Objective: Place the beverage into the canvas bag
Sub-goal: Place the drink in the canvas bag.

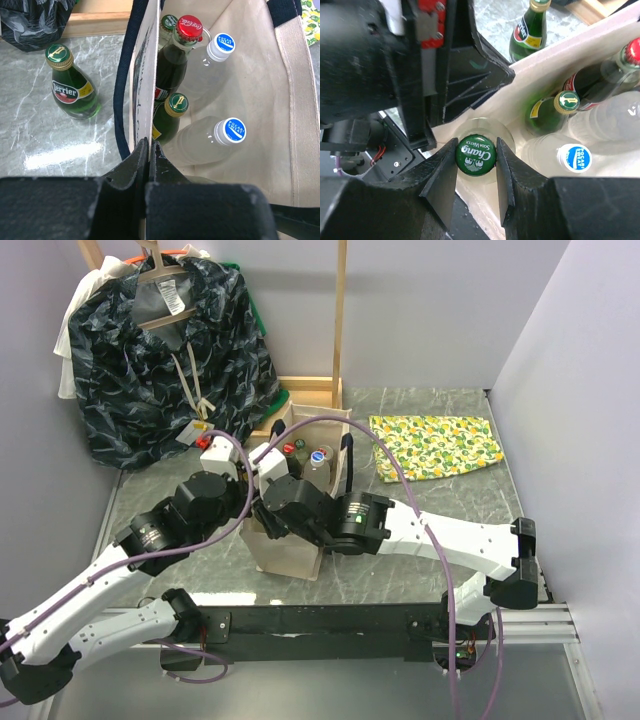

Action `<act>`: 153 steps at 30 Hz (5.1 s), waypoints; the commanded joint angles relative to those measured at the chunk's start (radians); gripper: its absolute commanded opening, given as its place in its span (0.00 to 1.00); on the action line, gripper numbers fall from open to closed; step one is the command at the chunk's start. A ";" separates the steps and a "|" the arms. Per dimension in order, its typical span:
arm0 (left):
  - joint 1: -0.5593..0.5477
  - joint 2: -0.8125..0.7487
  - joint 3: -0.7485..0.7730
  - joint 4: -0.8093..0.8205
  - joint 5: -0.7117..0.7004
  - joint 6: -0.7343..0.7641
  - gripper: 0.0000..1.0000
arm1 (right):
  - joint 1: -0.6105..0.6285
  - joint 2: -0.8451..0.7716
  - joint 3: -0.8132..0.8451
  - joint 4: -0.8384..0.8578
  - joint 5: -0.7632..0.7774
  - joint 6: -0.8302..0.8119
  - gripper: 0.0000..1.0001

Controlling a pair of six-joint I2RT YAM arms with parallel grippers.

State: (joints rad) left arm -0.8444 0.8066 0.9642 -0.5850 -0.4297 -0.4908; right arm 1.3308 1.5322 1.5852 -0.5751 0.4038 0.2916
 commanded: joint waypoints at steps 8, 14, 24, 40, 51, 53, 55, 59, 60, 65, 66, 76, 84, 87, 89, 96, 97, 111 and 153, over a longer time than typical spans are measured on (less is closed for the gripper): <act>0.001 -0.092 0.042 0.171 0.012 0.008 0.30 | 0.015 -0.023 0.001 0.193 0.006 0.049 0.00; 0.001 -0.104 0.042 0.166 0.017 0.008 0.35 | 0.013 -0.017 -0.007 0.193 0.001 0.052 0.00; 0.002 -0.116 0.042 0.110 -0.040 -0.006 0.36 | 0.013 0.006 -0.008 0.184 -0.005 0.060 0.00; 0.001 -0.136 0.054 -0.070 -0.104 -0.084 0.38 | 0.002 0.046 -0.024 0.170 -0.034 0.087 0.00; 0.001 -0.135 0.047 -0.096 -0.152 -0.111 0.40 | -0.007 0.065 -0.034 0.172 -0.052 0.090 0.00; 0.001 -0.135 0.044 -0.096 -0.153 -0.112 0.41 | -0.008 0.065 -0.036 0.176 -0.057 0.092 0.00; 0.001 -0.130 0.041 -0.092 -0.153 -0.112 0.41 | -0.010 0.063 -0.045 0.182 -0.068 0.092 0.00; 0.001 -0.122 0.039 -0.093 -0.156 -0.114 0.41 | -0.018 0.068 -0.062 0.187 -0.080 0.098 0.00; 0.001 -0.122 0.038 -0.093 -0.159 -0.112 0.42 | -0.019 0.071 -0.065 0.187 -0.085 0.103 0.00; 0.001 -0.126 0.031 -0.091 -0.169 -0.117 0.43 | -0.025 0.082 -0.079 0.189 -0.094 0.110 0.00; 0.001 -0.124 0.031 -0.090 -0.169 -0.117 0.43 | -0.025 0.083 -0.080 0.187 -0.092 0.113 0.00; 0.001 -0.119 0.025 -0.084 -0.181 -0.114 0.50 | -0.035 0.114 -0.093 0.182 -0.106 0.133 0.00; 0.001 -0.119 0.024 -0.079 -0.182 -0.112 0.53 | -0.044 0.143 -0.091 0.175 -0.117 0.141 0.00; 0.001 -0.118 0.024 -0.078 -0.184 -0.109 0.54 | -0.047 0.151 -0.093 0.173 -0.118 0.146 0.00; 0.001 -0.116 0.024 -0.078 -0.184 -0.109 0.55 | -0.048 0.152 -0.096 0.172 -0.120 0.149 0.00; 0.001 -0.110 0.024 -0.072 -0.187 -0.106 0.58 | -0.056 0.184 -0.079 0.144 -0.128 0.156 0.00; 0.001 -0.112 0.022 -0.072 -0.188 -0.106 0.58 | -0.058 0.190 -0.068 0.136 -0.129 0.158 0.00; 0.001 -0.098 0.021 -0.058 -0.195 -0.095 0.60 | -0.068 0.210 -0.068 0.103 -0.106 0.182 0.00; 0.001 -0.099 0.014 -0.049 -0.193 -0.095 0.62 | -0.068 0.103 -0.077 0.077 -0.060 0.211 0.57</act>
State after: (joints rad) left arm -0.8433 0.7094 0.9798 -0.6704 -0.6258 -0.5911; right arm 1.2518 1.7306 1.4853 -0.5354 0.3290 0.4793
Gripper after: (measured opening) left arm 0.623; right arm 0.564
